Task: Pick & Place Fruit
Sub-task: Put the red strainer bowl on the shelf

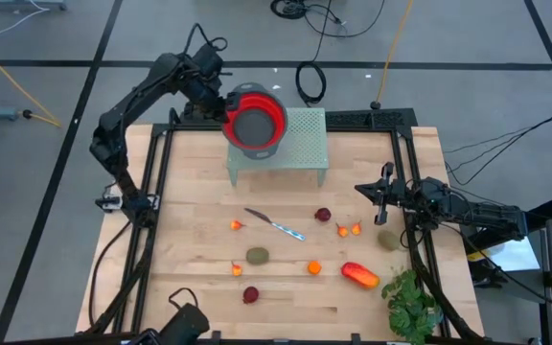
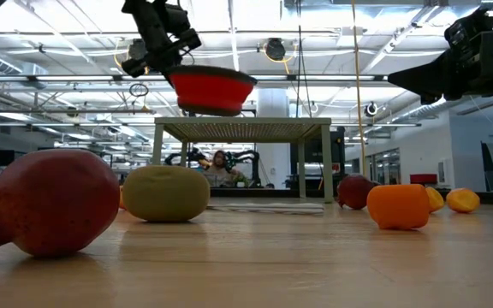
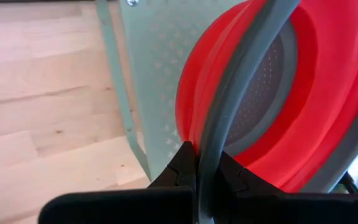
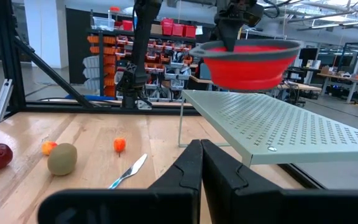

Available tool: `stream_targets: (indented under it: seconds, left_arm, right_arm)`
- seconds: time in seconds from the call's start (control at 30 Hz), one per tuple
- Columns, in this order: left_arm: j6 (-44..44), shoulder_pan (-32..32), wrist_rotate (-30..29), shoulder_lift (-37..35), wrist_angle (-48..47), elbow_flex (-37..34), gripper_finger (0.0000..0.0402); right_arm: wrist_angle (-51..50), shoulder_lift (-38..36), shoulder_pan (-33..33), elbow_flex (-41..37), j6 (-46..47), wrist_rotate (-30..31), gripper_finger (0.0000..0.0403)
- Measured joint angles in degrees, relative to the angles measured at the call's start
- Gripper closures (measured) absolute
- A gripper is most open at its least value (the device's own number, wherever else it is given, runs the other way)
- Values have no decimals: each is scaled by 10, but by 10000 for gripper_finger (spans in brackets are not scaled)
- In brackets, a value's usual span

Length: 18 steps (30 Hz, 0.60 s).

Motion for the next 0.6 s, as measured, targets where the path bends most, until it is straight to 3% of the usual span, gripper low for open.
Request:
stream_targets:
  seconds: [0.27,0.47,0.6]
  left_arm:
    - [47,1,8,-1,0,0,397]
    - [169,18,76,7,1,0,397]
    - [178,41,85,14,-9,0,397]
  right_arm:
    - [0,0,0,0,0,0,403]
    - [0,0,0,0,0,0,403]
    - [0,0,0,0,0,0,403]
